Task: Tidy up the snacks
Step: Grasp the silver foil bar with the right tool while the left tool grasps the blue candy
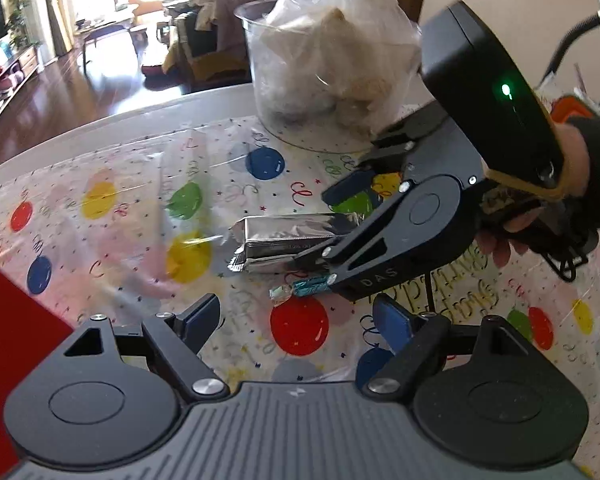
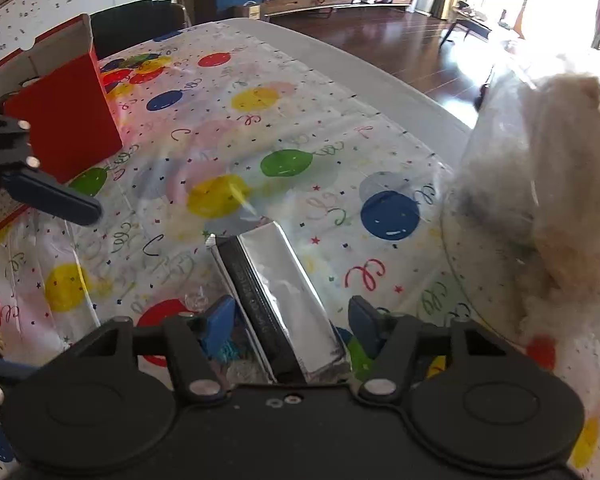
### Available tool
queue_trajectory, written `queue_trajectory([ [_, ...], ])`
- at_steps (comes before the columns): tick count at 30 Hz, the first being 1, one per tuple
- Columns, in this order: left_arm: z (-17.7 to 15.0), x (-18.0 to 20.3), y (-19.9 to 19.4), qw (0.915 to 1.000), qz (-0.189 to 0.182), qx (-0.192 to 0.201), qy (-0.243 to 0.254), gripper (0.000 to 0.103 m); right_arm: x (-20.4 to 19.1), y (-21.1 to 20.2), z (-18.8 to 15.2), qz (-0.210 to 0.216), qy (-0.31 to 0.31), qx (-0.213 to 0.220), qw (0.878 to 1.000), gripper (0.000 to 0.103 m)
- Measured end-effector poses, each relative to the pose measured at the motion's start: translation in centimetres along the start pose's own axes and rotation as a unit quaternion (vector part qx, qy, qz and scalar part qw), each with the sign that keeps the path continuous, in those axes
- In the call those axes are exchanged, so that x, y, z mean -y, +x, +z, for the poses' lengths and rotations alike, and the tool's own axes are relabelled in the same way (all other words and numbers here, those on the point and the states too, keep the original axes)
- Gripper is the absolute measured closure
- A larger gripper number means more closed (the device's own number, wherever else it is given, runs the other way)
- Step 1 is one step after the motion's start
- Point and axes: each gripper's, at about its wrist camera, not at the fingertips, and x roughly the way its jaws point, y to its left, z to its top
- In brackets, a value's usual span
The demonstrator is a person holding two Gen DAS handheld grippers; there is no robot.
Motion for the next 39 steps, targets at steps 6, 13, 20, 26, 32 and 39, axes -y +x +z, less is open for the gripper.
queue_trajectory([
  [6, 0.6, 0.4, 2.1, 0.9995, 0.000, -0.015, 0.026, 0.019, 0.4, 0.4, -0.4, 0.022, -0.012, 0.013, 1.000, 0.054],
  [13, 1.5, 0.5, 3.9, 0.9974, -0.018, -0.032, 0.062, 0.019, 2.1, -0.8, -2.2, 0.025, 0.028, 0.035, 0.999, 0.060],
  [20, 2.4, 1.3, 6.5, 0.9885, -0.034, -0.053, 0.138, 0.044, 3.9, -3.8, -5.0, 0.018, 0.103, 0.062, 0.993, 0.061],
  [26, 2.7, 1.7, 7.5, 0.9801, -0.051, -0.068, 0.179, 0.052, 3.6, -4.3, -6.3, 0.009, 0.128, 0.063, 0.990, 0.061],
  [32, 2.4, 2.1, 7.2, 0.9832, -0.062, -0.073, 0.155, 0.083, 3.3, -4.9, -7.3, -0.005, 0.167, 0.065, 0.984, 0.061],
  [39, 1.8, 2.5, 6.2, 0.9938, -0.027, -0.064, 0.087, 0.091, 1.6, -6.5, -8.7, -0.043, 0.231, 0.069, 0.970, 0.061],
])
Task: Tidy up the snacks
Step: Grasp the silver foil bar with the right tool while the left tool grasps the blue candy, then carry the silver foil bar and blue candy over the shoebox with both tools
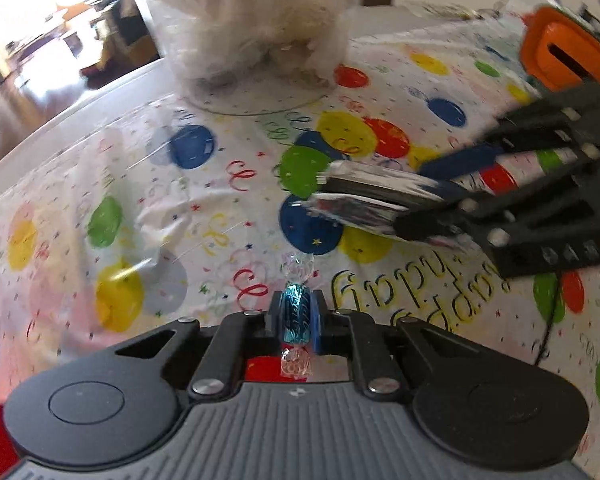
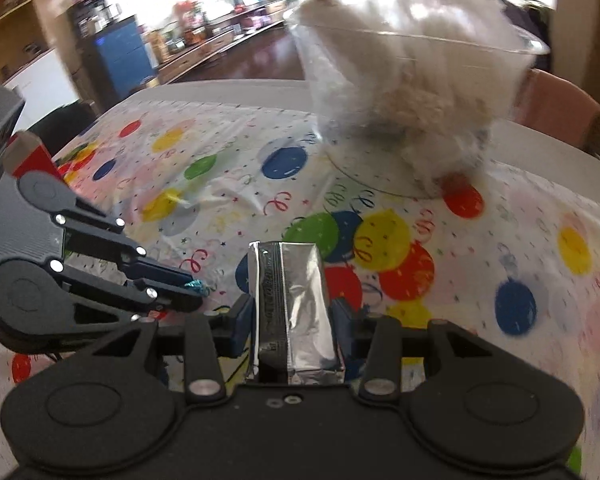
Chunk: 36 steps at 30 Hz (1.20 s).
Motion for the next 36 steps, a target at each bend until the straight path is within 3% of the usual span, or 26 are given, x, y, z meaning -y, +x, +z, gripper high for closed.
queue_trajectory([
  [10, -2.1, -0.4, -5.6, 0.9983, 0.013, 0.027, -0.050, 0.091, -4.8, -4.7, -0.7, -0.034, 0.019, 0.027, 0.999, 0.061],
  [23, -7.7, -5.1, -17.5, 0.9889, 0.011, 0.066, -0.133, 0.091, -14.5, -10.7, 1.1, -0.032, -0.005, 0.068, 0.997, 0.061],
  [36, -14.4, -13.9, -25.3, 0.9752, 0.043, 0.091, -0.197, 0.091, -26.0, -9.1, 3.6, 0.000, -0.038, 0.066, 0.997, 0.061],
])
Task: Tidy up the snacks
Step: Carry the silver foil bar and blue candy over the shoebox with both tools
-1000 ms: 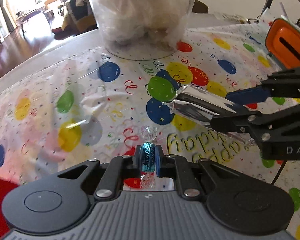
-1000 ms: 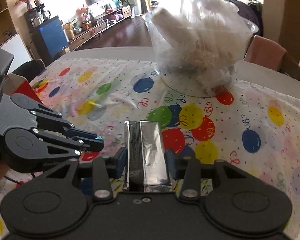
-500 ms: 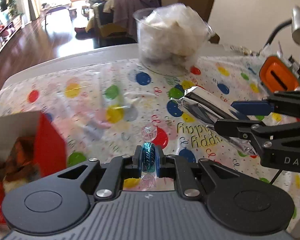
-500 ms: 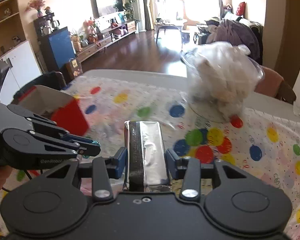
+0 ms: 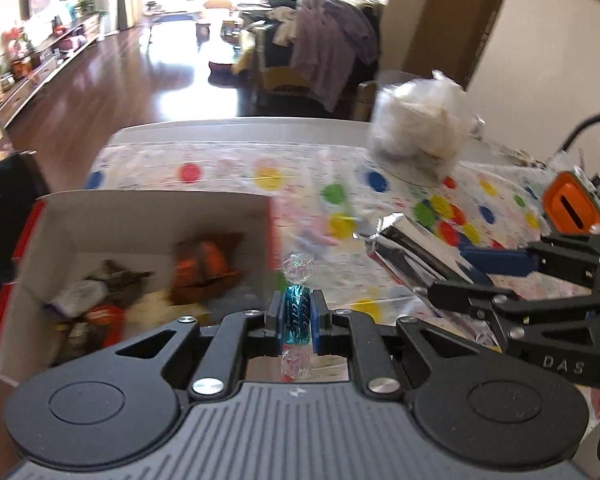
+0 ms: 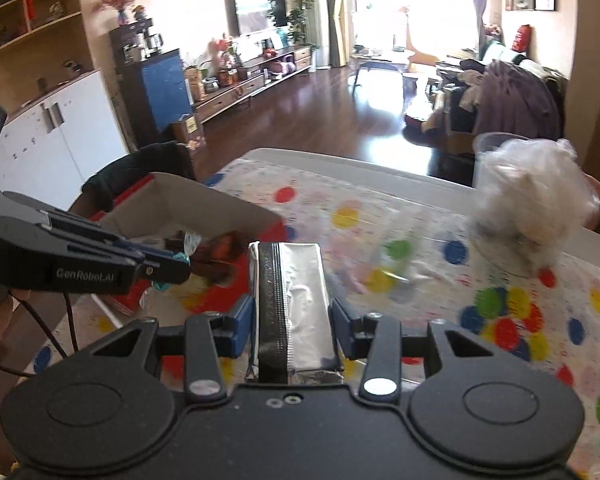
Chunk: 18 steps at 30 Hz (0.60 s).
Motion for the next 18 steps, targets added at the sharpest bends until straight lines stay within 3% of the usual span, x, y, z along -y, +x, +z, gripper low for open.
queue_trajectory([
  [8, -0.1, -8.4, -0.5, 0.9984, 0.053, -0.007, -0.019, 0.091, -6.3, 4.7, 1.9, 0.006, -0.019, -0.010, 1.000, 0.061],
  [18, 0.1, -16.0, 3.2, 0.9937, 0.096, -0.053, -0.025, 0.091, -12.4, 12.5, 2.6, 0.009, -0.047, -0.061, 0.997, 0.061],
])
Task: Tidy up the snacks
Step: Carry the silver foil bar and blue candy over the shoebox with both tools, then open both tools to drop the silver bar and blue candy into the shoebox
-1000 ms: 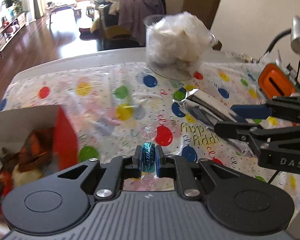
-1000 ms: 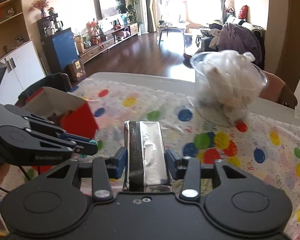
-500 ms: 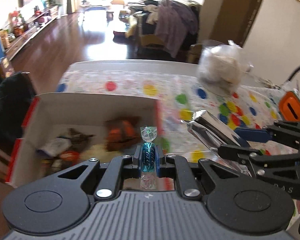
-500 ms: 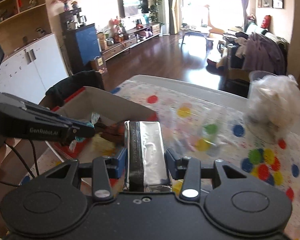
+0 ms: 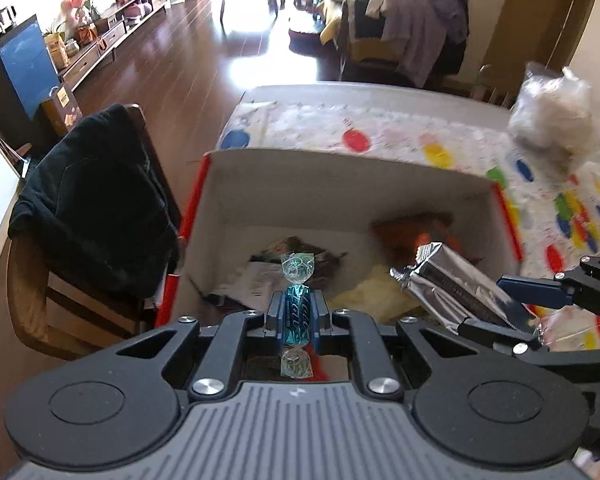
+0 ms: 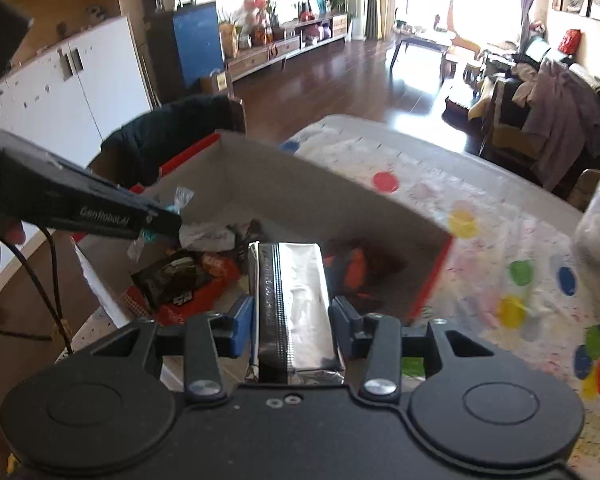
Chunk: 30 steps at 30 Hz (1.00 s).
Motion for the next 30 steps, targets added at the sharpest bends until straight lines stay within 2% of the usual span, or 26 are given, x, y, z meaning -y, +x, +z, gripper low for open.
queue_trajectory([
  [7, -0.5, -0.5, 1.9, 0.9997, 0.003, -0.017, 0.017, 0.091, -1.1, 2.7, -0.4, -0.008, -0.004, -0.022, 1.000, 0.061],
  [14, -1.5, -0.3, 3.1, 0.9989, 0.006, -0.036, 0.028, 0.091, -1.2, 3.0, -0.7, -0.004, 0.008, -0.027, 1.000, 0.059],
  [21, -2.2, -0.4, 2.6, 0.9991, 0.003, -0.032, 0.029, 0.090, -1.1, 1.4, -1.0, 0.003, 0.025, -0.009, 1.000, 0.041],
  [25, -2.6, -0.6, 1.8, 0.9995, 0.000, -0.024, 0.023, 0.089, -0.8, -0.3, -1.1, 0.006, 0.033, 0.008, 0.999, 0.039],
  [28, -2.7, -0.6, 1.0, 0.9997, -0.005, -0.015, 0.019, 0.082, -0.3, -1.8, -1.2, 0.006, 0.043, 0.023, 0.999, 0.030],
  [30, -2.8, -0.6, 0.3, 0.9998, -0.008, -0.005, 0.018, 0.075, 0.1, -2.7, -1.2, 0.007, 0.050, 0.033, 0.998, 0.029],
])
